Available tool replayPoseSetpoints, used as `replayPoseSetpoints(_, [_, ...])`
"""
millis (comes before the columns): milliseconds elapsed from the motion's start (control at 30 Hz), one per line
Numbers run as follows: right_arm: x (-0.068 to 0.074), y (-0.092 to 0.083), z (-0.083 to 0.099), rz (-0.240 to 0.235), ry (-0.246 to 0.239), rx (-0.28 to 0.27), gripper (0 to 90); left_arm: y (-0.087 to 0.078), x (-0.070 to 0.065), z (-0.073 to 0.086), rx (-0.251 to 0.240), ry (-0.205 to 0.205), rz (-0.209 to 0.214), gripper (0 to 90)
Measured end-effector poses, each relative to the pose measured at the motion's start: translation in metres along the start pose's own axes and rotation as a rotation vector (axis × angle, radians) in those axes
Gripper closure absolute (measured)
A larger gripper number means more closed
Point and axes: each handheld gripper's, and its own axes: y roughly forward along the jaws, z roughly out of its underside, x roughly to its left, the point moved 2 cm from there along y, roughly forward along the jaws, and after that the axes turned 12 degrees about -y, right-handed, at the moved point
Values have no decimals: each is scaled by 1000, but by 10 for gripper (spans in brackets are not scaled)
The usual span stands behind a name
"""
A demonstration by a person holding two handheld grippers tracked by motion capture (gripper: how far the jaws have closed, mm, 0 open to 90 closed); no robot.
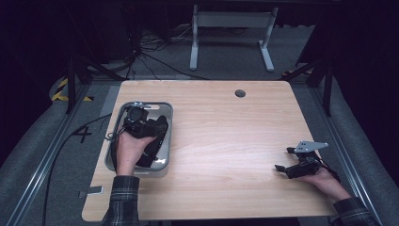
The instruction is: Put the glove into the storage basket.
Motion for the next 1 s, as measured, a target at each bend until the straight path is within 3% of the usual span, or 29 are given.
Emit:
replayPoseSetpoints(500, [0,0,0,-1,0,0,58,6,-51,-7,-28,81,74,138])
replayPoseSetpoints(667, [0,0,0,-1,0,-1,58,14,-72,-7,-31,105,108,138])
replayPoseSetpoints(1000, [0,0,0,-1,1,0,58,29,-100,1,-24,137,150,138])
